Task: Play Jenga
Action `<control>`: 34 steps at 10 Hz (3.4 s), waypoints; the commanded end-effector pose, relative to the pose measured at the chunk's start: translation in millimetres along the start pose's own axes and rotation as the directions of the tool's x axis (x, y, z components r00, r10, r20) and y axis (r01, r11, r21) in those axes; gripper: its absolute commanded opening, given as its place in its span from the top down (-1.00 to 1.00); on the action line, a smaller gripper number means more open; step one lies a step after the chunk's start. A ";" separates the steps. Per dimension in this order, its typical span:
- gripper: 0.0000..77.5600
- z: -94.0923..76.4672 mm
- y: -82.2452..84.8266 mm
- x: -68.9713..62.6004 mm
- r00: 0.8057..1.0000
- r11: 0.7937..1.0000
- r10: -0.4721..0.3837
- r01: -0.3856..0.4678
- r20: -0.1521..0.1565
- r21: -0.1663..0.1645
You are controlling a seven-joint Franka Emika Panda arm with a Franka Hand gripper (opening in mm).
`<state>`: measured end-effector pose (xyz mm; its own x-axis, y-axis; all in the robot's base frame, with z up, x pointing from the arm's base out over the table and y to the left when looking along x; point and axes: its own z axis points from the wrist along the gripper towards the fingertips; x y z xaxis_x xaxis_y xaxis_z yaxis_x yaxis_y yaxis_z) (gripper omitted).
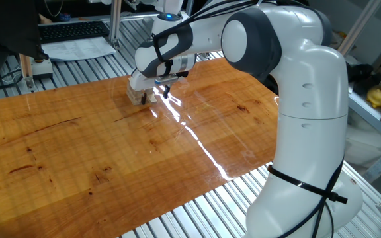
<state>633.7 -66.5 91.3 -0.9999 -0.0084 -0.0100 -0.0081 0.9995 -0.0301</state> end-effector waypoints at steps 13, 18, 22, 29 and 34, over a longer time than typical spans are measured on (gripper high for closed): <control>0.97 -1.3 -0.3 -0.9 1.000 1.000 0.000 0.000 0.007 0.002; 0.97 -0.7 -1.2 0.2 1.000 0.999 0.005 -0.005 0.008 0.035; 0.97 -0.2 -4.0 1.4 1.000 0.999 0.014 -0.014 0.012 0.044; 0.97 1.6 -2.9 8.8 0.999 0.998 0.031 -0.032 0.012 0.060; 0.97 2.5 -2.1 13.6 0.999 0.998 0.034 -0.034 0.009 0.060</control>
<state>619.7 -68.6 87.6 -0.9995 0.0249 -0.0179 0.0264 0.9957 -0.0890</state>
